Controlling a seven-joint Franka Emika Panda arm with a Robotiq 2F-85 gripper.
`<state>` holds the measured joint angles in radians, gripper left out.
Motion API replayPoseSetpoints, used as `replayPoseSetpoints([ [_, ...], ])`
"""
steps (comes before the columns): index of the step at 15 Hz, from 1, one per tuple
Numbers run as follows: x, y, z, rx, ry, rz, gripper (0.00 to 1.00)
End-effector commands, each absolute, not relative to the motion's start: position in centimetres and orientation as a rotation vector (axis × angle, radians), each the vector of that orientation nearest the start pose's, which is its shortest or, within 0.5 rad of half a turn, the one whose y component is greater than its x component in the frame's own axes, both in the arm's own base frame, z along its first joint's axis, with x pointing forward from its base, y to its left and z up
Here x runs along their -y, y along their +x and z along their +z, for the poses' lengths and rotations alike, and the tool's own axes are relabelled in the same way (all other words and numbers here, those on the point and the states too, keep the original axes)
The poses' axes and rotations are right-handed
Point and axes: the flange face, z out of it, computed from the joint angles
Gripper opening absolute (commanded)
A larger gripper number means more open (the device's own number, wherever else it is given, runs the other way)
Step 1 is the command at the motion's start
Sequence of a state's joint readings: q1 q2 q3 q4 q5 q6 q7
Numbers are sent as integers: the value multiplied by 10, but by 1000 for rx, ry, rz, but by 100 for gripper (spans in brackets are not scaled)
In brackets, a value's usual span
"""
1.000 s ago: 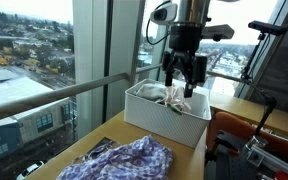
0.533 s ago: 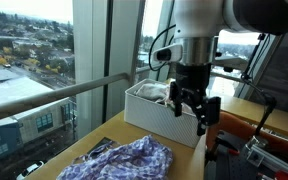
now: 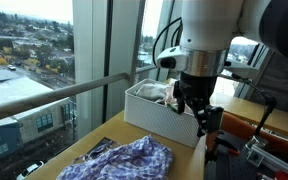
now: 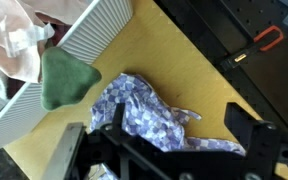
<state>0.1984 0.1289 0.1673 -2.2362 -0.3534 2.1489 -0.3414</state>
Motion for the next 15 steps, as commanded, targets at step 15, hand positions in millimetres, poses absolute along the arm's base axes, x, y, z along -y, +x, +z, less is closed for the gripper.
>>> replayPoseSetpoints([
  [15, -156, 519, 276, 1312, -3397, 263, 100],
])
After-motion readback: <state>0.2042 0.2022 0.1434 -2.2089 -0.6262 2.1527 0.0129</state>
